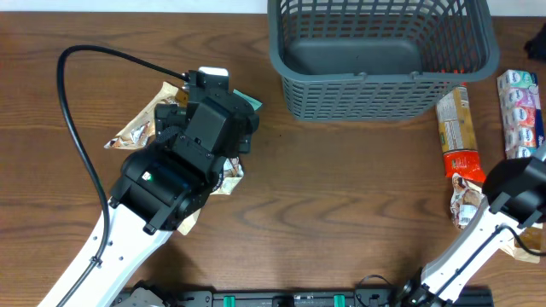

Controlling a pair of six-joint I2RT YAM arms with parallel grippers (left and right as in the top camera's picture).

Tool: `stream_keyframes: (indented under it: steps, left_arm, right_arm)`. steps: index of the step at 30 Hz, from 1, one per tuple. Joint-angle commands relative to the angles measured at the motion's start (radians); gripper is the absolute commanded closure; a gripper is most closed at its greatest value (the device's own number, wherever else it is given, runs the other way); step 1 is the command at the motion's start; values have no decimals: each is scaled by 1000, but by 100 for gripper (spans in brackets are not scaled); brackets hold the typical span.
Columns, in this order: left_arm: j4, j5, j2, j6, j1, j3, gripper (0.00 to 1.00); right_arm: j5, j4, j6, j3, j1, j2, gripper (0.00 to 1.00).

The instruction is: Pack container

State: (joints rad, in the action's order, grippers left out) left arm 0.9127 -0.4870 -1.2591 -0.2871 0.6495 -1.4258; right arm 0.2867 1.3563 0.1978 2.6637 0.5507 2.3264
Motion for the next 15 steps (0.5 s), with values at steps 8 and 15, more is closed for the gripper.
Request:
stream_keyframes:
  steps: [8,15]
  left_arm:
    - [3,-23,9,6,-5,2,1]
    - [3,-23,9,6,-5,2,1]
  right_arm:
    - [59,-53,43,3,-49,48,98]
    - [123,-102,43,3,-67,48,99]
